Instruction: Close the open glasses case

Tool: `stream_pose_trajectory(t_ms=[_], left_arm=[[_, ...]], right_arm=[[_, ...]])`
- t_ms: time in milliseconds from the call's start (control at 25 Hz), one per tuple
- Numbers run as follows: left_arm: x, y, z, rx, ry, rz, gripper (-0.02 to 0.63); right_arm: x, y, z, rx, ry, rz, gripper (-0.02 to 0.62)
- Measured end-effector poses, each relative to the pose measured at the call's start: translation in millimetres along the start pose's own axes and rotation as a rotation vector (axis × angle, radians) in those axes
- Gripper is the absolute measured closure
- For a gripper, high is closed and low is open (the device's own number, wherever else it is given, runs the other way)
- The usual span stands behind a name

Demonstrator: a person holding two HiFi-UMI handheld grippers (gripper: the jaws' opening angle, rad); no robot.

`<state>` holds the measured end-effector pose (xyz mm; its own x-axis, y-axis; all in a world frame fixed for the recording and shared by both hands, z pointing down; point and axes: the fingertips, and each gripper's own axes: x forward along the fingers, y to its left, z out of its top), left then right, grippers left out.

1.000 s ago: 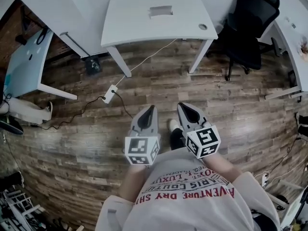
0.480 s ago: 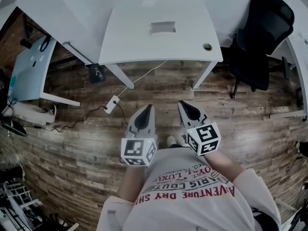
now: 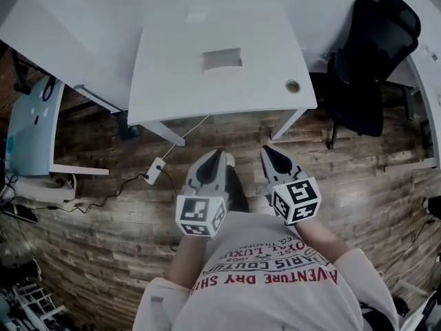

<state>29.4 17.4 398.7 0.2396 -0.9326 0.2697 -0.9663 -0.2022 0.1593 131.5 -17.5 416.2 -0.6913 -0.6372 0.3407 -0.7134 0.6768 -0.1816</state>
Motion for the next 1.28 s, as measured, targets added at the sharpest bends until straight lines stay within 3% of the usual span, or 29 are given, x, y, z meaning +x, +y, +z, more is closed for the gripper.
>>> stream_pose_trajectory(t_ms=[440, 760, 960, 1280], left_arm=[[150.6, 90.8, 60.9, 0.010, 0.016, -0.076, 0.601], [233.3, 156.6, 77.4, -0.017, 0.063, -0.090, 0.601], [273.2, 187.7, 60.3, -0.012, 0.143, -0.099, 0.601], [295.6, 210.0, 10.0, -0.087, 0.272, -0.072, 0.601]], right_arm=[[143.0, -69.1, 59.0, 0.055, 0.021, -0.073, 0.583], [243.3, -105.0, 92.0, 0.053, 0.061, -0.073, 0.583], [285.3, -124.4, 102.1, 0.058, 0.096, -0.079, 0.583], [321.6, -144.9, 89.8, 0.066, 0.166, -0.090, 0.583]])
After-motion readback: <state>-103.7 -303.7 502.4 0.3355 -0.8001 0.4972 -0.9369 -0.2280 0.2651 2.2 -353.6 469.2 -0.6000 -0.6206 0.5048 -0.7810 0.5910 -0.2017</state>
